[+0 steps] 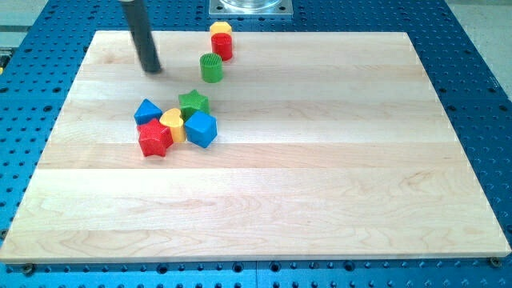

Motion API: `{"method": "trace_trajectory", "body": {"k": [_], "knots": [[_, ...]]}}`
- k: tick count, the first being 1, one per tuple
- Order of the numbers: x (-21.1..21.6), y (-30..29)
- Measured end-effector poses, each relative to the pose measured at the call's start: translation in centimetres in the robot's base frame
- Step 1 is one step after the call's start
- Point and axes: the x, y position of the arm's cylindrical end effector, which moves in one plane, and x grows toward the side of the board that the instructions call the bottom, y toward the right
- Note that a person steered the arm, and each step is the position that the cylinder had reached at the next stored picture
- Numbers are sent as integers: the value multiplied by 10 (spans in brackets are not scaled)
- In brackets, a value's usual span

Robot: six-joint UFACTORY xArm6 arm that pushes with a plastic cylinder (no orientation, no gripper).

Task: Push the green circle into the blue triangle

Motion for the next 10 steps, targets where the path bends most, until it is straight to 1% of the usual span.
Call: {"method": "trace_trajectory", "body": {"k": [1, 2, 3, 4, 5, 6, 7, 8, 9, 10], "knots": [[-11, 55], [-9, 118], [6, 138], [25, 78], [24, 82], [19, 61], [27, 56], [62, 51], [45, 36], [77, 21]]}}
